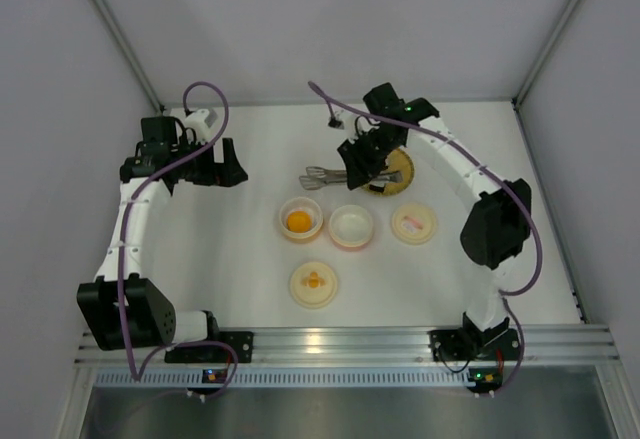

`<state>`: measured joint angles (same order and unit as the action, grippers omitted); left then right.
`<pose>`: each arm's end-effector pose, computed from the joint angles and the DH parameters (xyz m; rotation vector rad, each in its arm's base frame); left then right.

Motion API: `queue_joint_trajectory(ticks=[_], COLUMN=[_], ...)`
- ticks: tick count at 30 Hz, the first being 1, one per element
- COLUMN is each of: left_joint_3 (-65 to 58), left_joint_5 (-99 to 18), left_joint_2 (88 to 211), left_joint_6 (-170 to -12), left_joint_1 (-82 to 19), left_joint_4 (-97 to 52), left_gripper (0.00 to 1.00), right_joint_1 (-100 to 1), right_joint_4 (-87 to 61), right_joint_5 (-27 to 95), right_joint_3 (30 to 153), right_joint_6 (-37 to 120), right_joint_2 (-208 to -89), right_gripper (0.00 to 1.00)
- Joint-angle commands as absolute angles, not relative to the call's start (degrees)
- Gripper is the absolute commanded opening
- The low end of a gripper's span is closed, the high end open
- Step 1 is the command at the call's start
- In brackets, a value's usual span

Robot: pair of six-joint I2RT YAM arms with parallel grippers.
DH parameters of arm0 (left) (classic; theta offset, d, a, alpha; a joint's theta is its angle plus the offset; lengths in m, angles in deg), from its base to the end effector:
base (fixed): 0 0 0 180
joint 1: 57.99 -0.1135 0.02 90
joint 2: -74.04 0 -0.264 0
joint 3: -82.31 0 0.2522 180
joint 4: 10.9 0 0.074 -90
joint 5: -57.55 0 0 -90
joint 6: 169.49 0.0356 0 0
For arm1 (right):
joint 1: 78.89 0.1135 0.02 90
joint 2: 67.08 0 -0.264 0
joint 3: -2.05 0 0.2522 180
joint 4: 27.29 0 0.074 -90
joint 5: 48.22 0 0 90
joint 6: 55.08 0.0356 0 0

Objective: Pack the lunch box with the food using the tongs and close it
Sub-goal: Place the fake food in the packing box, then pick up the fake food from the plate.

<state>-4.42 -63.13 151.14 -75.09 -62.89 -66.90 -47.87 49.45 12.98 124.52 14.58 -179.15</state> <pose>0.2824 0.0060 0.3373 0.2414 2.2904 -0.5517 0.3421 0.2257 0.3073 -1.2942 2.3582 0.7390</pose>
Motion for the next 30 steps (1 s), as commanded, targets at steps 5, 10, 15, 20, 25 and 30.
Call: queue_joint_trajectory(ticks=[5, 10, 15, 20, 25, 30], left_joint_3=[-6.25, -5.81, -5.72, -5.11, -4.76, -4.14], left_joint_5=[-64.71, -65.50, -65.76, -65.41, -65.14, -65.15], left_joint_2=[149.45, 150.15, 150.85, 150.50, 150.33, 150.59], left_joint_6=[-74.04, -74.57, -74.66, -74.40, -74.04, -74.22], left_joint_1=[-62.99, -62.99, -62.99, -62.99, -62.99, -62.99], left_joint_4=[-67.29, -66.41, -66.06, -65.89, -65.80, -65.45], left_gripper=[0.98, 0.98, 0.98, 0.98, 0.98, 0.98], right_joint_1=[-60.51, -67.55, -68.17, -67.73, -66.77, -64.66], right_joint_4=[48.52, 46.86, 46.41, 46.07, 44.75, 43.87], right_joint_5=[14.71, 21.38, 26.57, 27.37, 29.30, 31.41], right_joint_3=[119.27, 116.80, 117.94, 118.65, 118.56, 118.82], right_joint_6=[15.50, 16.99, 21.47, 24.10, 24.72, 25.08], right_joint_2=[-168.17, -167.80, -169.03, -170.35, -172.02, -173.78], right_gripper=[0.40, 0.40, 0.42, 0.52, 0.54, 0.53])
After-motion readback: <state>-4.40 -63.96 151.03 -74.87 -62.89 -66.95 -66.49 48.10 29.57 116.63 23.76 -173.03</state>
